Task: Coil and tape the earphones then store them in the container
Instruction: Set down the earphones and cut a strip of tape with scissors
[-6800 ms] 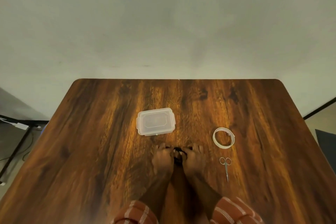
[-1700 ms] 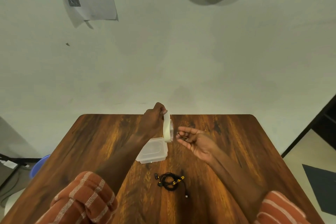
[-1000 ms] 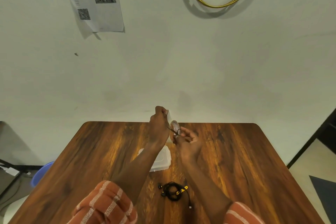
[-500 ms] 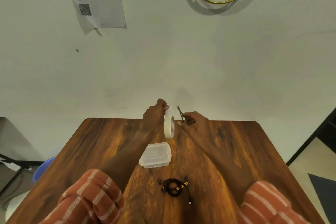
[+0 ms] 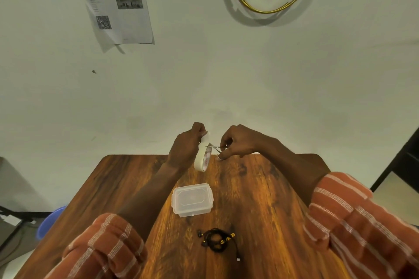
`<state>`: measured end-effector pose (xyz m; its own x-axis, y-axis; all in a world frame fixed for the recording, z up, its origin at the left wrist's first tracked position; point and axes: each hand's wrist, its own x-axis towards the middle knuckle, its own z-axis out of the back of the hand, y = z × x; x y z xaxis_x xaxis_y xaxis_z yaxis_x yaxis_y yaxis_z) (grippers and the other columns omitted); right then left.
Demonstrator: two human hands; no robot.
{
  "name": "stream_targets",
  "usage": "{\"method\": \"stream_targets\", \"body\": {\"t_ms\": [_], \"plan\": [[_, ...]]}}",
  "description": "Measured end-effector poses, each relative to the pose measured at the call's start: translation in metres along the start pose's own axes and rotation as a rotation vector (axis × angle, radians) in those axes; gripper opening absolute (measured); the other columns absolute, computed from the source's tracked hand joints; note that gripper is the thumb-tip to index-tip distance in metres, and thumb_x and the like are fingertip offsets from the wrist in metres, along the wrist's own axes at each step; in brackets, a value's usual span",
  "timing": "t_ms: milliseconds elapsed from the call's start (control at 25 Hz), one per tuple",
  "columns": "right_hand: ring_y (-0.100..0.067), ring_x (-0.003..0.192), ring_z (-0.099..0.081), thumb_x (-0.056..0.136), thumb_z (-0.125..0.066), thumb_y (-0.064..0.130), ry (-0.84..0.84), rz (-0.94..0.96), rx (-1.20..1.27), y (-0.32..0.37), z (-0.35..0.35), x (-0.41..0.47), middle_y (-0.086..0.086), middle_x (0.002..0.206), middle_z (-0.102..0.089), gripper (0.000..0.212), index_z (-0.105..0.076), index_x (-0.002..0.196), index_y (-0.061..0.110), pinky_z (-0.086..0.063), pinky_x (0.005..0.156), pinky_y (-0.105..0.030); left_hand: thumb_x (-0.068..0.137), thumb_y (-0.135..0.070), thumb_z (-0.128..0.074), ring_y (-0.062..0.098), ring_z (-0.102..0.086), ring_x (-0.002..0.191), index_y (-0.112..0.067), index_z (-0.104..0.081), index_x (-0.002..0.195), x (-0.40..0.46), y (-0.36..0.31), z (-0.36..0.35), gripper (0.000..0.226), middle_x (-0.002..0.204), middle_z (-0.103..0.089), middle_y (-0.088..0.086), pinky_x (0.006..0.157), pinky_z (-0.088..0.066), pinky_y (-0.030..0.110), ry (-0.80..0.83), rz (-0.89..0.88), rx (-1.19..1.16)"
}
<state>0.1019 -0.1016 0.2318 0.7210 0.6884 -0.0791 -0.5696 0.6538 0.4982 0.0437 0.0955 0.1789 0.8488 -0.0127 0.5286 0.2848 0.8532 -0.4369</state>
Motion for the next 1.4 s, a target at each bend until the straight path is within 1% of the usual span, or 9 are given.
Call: {"method": "stream_targets", "body": {"t_ms": [120, 600, 800, 960, 1080, 1160, 1240, 1320, 1400], "plan": [[-0.018, 0.071, -0.067, 0.076, -0.08, 0.036, 0.042, -0.002, -0.006, 0.005, 0.008, 0.006, 0.002, 0.08, -0.067, 0.03, -0.075, 0.093, 0.011, -0.054, 0.054, -0.022, 0.095, -0.031, -0.051, 0.02, -0.064, 0.073, -0.017, -0.046, 0.11, -0.001, 0.001, 0.003, 0.022, 0.094, -0.066, 0.005, 0.068, -0.058, 0.031, -0.007, -0.005, 0.004], [-0.015, 0.062, -0.066, 0.078, -0.08, 0.03, 0.121, 0.026, -0.02, 0.016, 0.023, 0.013, 0.003, 0.076, -0.071, 0.017, -0.074, 0.086, 0.016, -0.059, 0.059, -0.028, 0.092, -0.035, -0.05, 0.017, -0.059, 0.071, -0.011, -0.048, 0.111, -0.001, -0.003, 0.007, 0.031, 0.096, -0.067, 0.01, 0.067, -0.052, 0.025, -0.012, -0.045, 0.006], [-0.02, 0.06, -0.068, 0.081, -0.079, 0.015, 0.107, 0.015, 0.029, 0.012, 0.019, 0.014, -0.011, 0.082, -0.074, 0.018, -0.075, 0.096, 0.005, -0.06, 0.055, -0.029, 0.091, -0.037, -0.046, 0.02, -0.062, 0.07, -0.01, -0.049, 0.11, -0.002, -0.005, 0.006, 0.033, 0.091, -0.067, 0.009, 0.064, -0.046, 0.021, -0.021, -0.021, -0.015], [-0.02, 0.08, -0.068, 0.086, -0.07, 0.025, 0.158, -0.109, 0.096, 0.001, 0.008, -0.003, -0.007, 0.096, -0.071, 0.024, -0.073, 0.103, 0.008, -0.058, 0.06, -0.029, 0.098, -0.027, -0.048, 0.015, -0.061, 0.064, -0.019, -0.045, 0.104, -0.006, -0.004, -0.005, 0.011, 0.081, -0.062, -0.003, 0.064, -0.057, 0.037, 0.008, 0.038, -0.025], [-0.025, 0.088, -0.066, 0.085, -0.07, 0.033, 0.182, -0.253, 0.186, -0.038, -0.037, -0.029, -0.012, 0.1, -0.069, 0.03, -0.071, 0.103, 0.01, -0.054, 0.064, -0.03, 0.099, -0.027, -0.048, 0.012, -0.063, 0.066, -0.024, -0.042, 0.101, -0.015, -0.004, -0.022, 0.007, 0.079, -0.062, -0.006, 0.066, -0.058, 0.042, 0.053, 0.134, -0.036], [-0.021, 0.084, -0.062, 0.081, -0.07, 0.043, 0.123, -0.371, 0.073, -0.074, -0.09, -0.049, -0.009, 0.099, -0.068, 0.038, -0.07, 0.102, 0.012, -0.045, 0.063, -0.026, 0.101, -0.026, -0.044, 0.013, -0.062, 0.065, -0.022, -0.043, 0.101, -0.027, -0.007, -0.035, 0.004, 0.08, -0.063, -0.003, 0.065, -0.058, 0.043, 0.1, 0.164, -0.009], [-0.02, 0.093, -0.065, 0.078, -0.07, 0.049, 0.086, -0.557, 0.026, -0.108, -0.15, -0.074, -0.004, 0.102, -0.067, 0.045, -0.068, 0.108, 0.015, -0.044, 0.066, -0.026, 0.102, -0.021, -0.044, 0.015, -0.061, 0.064, -0.017, -0.046, 0.104, -0.042, -0.013, -0.051, 0.005, 0.082, -0.064, 0.002, 0.062, -0.057, 0.042, 0.099, 0.115, 0.019], [-0.021, 0.108, -0.065, 0.075, -0.065, 0.056, 0.077, -0.696, 0.021, -0.145, -0.204, -0.095, 0.0, 0.117, -0.066, 0.057, -0.063, 0.122, 0.024, -0.051, 0.078, -0.029, 0.1, -0.016, -0.047, 0.016, -0.06, 0.069, -0.013, -0.051, 0.105, -0.056, -0.02, -0.066, 0.007, 0.089, -0.067, 0.005, 0.063, -0.056, 0.04, 0.092, 0.101, -0.015], [-0.025, 0.118, -0.059, 0.069, -0.056, 0.065, 0.128, -0.744, -0.01, -0.189, -0.261, -0.105, 0.001, 0.134, -0.057, 0.068, -0.054, 0.132, 0.039, -0.053, 0.091, -0.041, 0.1, -0.014, -0.046, 0.019, -0.063, 0.078, -0.012, -0.054, 0.103, -0.066, -0.024, -0.08, 0.008, 0.095, -0.068, 0.006, 0.069, -0.055, 0.041, 0.104, 0.155, -0.101]]}}
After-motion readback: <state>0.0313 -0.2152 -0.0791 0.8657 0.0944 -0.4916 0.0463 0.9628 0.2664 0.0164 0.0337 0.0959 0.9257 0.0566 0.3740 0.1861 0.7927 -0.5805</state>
